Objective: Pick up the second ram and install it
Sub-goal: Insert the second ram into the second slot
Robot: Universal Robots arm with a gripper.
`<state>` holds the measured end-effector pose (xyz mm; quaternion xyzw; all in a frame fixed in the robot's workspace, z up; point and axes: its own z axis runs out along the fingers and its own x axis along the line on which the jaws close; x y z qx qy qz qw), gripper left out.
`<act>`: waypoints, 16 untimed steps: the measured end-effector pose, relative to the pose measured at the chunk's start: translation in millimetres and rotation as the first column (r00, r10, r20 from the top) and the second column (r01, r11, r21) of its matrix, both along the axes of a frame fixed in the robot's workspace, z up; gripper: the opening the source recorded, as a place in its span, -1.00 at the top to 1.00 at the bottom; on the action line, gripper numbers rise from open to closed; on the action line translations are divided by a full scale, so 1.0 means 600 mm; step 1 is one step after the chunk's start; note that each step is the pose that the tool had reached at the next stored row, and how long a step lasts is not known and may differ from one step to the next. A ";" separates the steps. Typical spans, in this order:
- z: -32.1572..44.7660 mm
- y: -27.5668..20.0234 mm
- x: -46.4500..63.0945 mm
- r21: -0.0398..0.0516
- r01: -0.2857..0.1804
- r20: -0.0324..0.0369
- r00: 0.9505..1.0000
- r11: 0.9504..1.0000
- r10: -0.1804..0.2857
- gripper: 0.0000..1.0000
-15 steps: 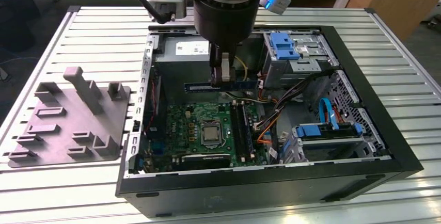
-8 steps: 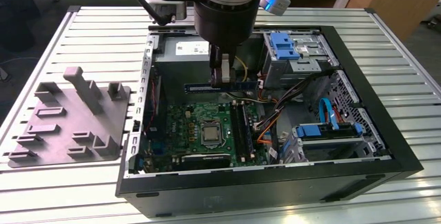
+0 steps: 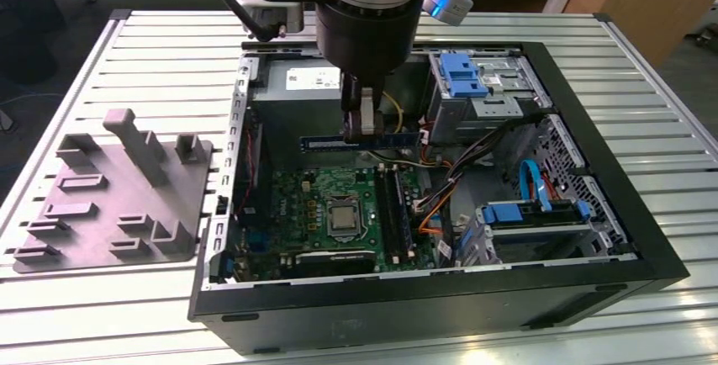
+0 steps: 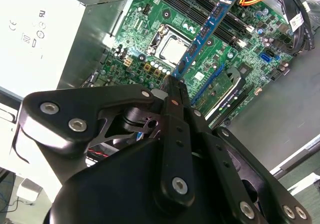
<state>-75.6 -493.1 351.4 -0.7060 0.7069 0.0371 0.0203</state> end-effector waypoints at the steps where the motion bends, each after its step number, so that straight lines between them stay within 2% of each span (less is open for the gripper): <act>1: 0.000 0.0000 0.000 0.000 0.000 0.000 1.000 1.000 0.000 0.77; 4: -0.001 0.0000 0.000 0.000 0.015 0.000 1.000 1.000 -0.015 0.77; 8: -0.002 0.0000 0.000 0.000 0.082 0.000 0.997 0.997 -0.082 0.77; 12: -0.004 0.0000 0.000 0.000 0.155 0.000 0.988 0.988 -0.155 0.77; 16: -0.005 0.0000 0.000 0.000 0.226 0.000 0.974 0.974 -0.226 0.77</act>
